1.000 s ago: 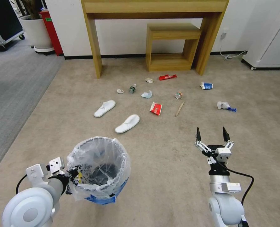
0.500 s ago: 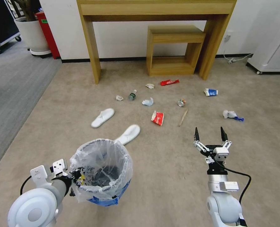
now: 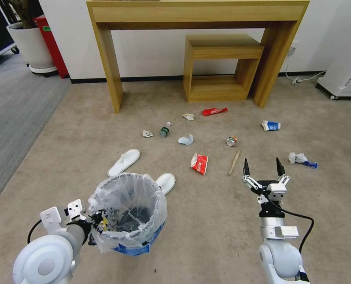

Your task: Pick up the trash bin and place the garbage on the floor into it.

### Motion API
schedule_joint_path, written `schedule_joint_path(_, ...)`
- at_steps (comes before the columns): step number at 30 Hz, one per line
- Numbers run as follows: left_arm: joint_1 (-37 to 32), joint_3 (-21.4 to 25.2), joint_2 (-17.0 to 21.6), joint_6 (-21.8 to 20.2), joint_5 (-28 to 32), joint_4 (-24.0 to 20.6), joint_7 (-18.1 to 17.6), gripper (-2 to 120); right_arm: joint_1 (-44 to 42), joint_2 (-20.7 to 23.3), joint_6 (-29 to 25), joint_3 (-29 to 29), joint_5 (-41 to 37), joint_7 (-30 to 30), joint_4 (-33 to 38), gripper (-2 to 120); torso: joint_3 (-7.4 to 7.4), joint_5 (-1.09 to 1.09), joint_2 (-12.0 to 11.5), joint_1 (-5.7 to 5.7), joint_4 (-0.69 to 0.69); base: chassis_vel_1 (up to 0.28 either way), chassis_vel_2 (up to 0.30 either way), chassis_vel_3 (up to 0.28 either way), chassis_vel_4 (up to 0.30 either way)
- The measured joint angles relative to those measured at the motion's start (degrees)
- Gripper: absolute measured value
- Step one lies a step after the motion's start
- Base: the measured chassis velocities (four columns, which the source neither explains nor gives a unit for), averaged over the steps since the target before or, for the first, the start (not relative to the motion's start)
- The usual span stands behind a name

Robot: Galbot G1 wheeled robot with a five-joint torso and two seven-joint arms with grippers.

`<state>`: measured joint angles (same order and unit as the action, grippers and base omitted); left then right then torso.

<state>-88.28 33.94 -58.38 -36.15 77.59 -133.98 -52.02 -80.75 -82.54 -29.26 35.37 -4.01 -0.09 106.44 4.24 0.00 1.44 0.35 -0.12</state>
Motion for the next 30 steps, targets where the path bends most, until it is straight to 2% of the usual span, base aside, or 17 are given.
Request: schedule_joint_path(30, -0.67, -1.2, -0.5, 0.23, -0.53, -0.45, -0.27, 0, -0.45, -0.3, -0.63, 0.15, 1.21, 0.36, 0.04, 100, 0.01, 0.01, 0.0, 0.02, 0.0, 0.003, -0.002, -0.004, 0.003)
